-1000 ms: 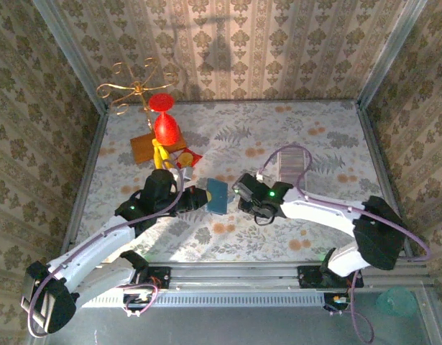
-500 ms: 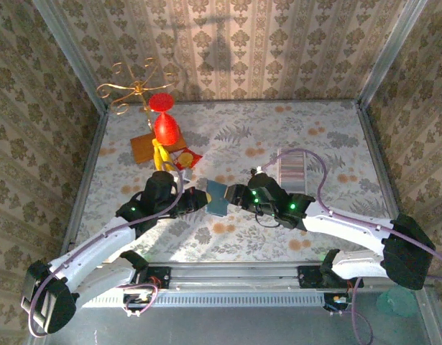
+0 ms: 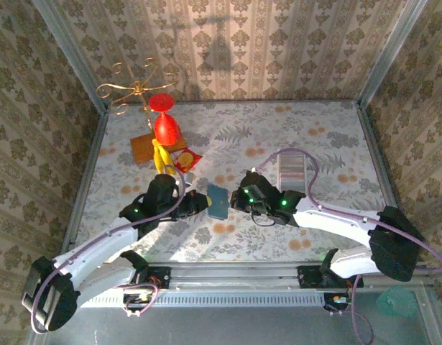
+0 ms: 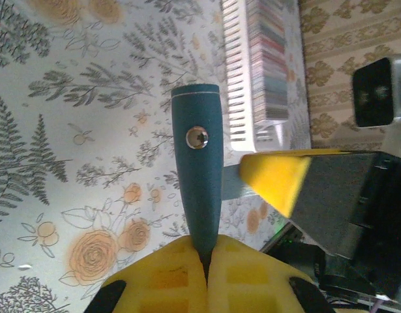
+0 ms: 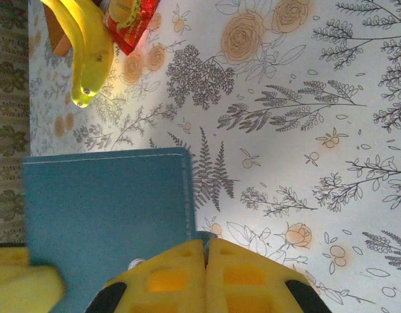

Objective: Put the credit cards into the card holder

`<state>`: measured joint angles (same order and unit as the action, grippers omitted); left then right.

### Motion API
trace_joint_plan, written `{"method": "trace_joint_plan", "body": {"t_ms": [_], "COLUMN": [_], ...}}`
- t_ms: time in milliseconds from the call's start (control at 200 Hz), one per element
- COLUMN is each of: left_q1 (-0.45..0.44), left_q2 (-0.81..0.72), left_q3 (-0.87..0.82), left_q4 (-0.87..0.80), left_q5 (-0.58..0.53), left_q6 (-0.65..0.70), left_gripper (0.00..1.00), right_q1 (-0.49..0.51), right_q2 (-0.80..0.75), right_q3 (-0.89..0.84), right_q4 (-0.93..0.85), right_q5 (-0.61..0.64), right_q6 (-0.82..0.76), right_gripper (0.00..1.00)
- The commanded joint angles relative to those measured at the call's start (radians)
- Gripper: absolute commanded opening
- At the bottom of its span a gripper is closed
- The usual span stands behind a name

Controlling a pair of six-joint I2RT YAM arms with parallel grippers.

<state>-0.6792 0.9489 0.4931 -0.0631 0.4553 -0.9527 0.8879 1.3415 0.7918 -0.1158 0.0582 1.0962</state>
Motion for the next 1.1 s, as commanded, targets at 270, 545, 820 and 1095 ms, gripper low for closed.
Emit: {"method": "trace_joint_plan", "body": {"t_ms": [270, 545, 820, 1095], "left_q1": [-0.029, -0.036, -0.035, -0.035], "left_q2": [0.226, 0.243, 0.185, 0.194], "left_q3": [-0.051, -0.044, -0.037, 0.003], "left_q4": [0.192, 0.072, 0.014, 0.030], "left_q5": [0.040, -0.034, -0.081, -0.069], "left_q6": [-0.026, 0.046, 0.063, 0.052], "left_gripper": [0.18, 0.69, 0.81, 0.82], "right_q1": [0.013, 0.018, 0.029, 0.039], "right_q2": [0.036, -0.004, -0.049, -0.063], "right_q3": [-0.081, -0.103, -0.096, -0.100], "right_q4": [0.029, 0.050, 0.091, 0.188], "right_q5": [-0.032, -0.035, -0.044, -0.073], "right_q6": [0.042, 0.027, -0.017, -0.024], "right_gripper": [0.00, 0.00, 0.00, 0.00]}}
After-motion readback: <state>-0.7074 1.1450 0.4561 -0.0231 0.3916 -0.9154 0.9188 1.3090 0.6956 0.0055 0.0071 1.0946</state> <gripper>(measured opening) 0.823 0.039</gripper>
